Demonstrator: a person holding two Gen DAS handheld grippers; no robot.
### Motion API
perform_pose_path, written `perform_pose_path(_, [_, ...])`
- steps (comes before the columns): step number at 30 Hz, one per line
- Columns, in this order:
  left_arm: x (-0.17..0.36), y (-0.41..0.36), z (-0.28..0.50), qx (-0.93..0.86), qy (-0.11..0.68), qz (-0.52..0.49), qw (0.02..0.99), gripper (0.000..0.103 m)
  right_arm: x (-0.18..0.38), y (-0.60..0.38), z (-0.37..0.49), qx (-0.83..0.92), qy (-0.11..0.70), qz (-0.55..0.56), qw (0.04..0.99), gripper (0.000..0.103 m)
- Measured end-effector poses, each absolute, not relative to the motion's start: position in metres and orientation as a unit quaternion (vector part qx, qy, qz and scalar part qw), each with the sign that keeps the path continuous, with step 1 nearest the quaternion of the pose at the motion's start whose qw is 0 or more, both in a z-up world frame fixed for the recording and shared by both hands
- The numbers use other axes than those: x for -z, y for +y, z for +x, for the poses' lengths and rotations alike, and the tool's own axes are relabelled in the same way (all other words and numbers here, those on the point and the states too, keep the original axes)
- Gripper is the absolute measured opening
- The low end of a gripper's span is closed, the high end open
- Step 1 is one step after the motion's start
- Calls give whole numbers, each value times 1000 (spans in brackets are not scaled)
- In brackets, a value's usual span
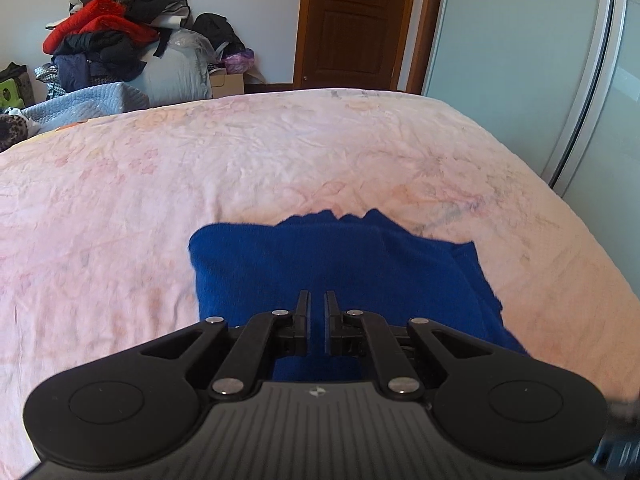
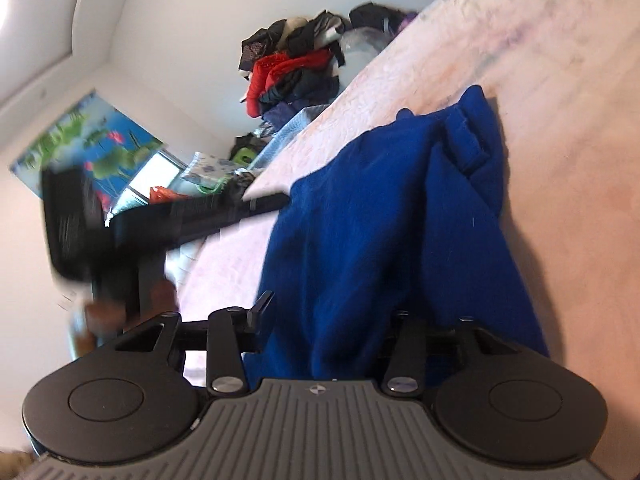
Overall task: Fold small clothes
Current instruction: 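Lift the grasped sweater edge and fold it over with both grippers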
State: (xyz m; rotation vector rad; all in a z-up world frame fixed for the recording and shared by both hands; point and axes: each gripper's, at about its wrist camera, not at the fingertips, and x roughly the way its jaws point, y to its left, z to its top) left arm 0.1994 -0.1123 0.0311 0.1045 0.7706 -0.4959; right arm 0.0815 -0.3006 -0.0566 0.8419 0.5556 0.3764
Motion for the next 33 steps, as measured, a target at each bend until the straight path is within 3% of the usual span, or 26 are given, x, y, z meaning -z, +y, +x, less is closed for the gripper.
perform_pose_path(10, [-23, -106, 182, 226, 364, 56, 902, 6, 61, -321, 172, -234, 308, 456, 802, 48])
perform_pose_path(11, [-22, -106, 181, 226, 366, 55, 901, 6, 60, -320, 173, -222, 312, 447, 809, 38])
perform_pose_path(12, [-21, -107, 181, 227, 369, 55, 900, 6, 58, -317, 173, -210, 320, 430, 817, 20])
perform_pose_path(19, [-18, -109, 172, 252, 381, 58, 888, 6, 52, -329, 121, -178, 303, 427, 833, 16])
perform_pose_path(20, [-18, -110, 171, 254, 379, 61, 888, 6, 53, -332, 115, -173, 304, 426, 834, 17])
perform_pose_path(21, [-17, -112, 170, 255, 379, 63, 887, 6, 54, -336, 110, -161, 312, 421, 836, 24])
perform_pose_path(22, [-16, -113, 170, 254, 381, 63, 887, 6, 56, -338, 106, -155, 324, 409, 839, 44])
perform_pose_path(24, [-15, -115, 170, 252, 382, 59, 887, 6, 63, -340, 98, -186, 330, 401, 834, 52])
perform_pose_path(25, [-15, -115, 169, 251, 380, 57, 888, 6, 64, -340, 93, -185, 330, 400, 835, 51])
perform_pose_path(27, [-14, -115, 170, 246, 382, 56, 889, 6, 65, -337, 89, -190, 337, 386, 838, 36])
perform_pose_path(29, [-14, -115, 172, 243, 388, 52, 888, 6, 65, -330, 86, -181, 345, 363, 847, 15])
perform_pose_path(33, [-22, -114, 170, 250, 389, 39, 886, 6, 45, -338, 61, -198, 307, 380, 850, 10])
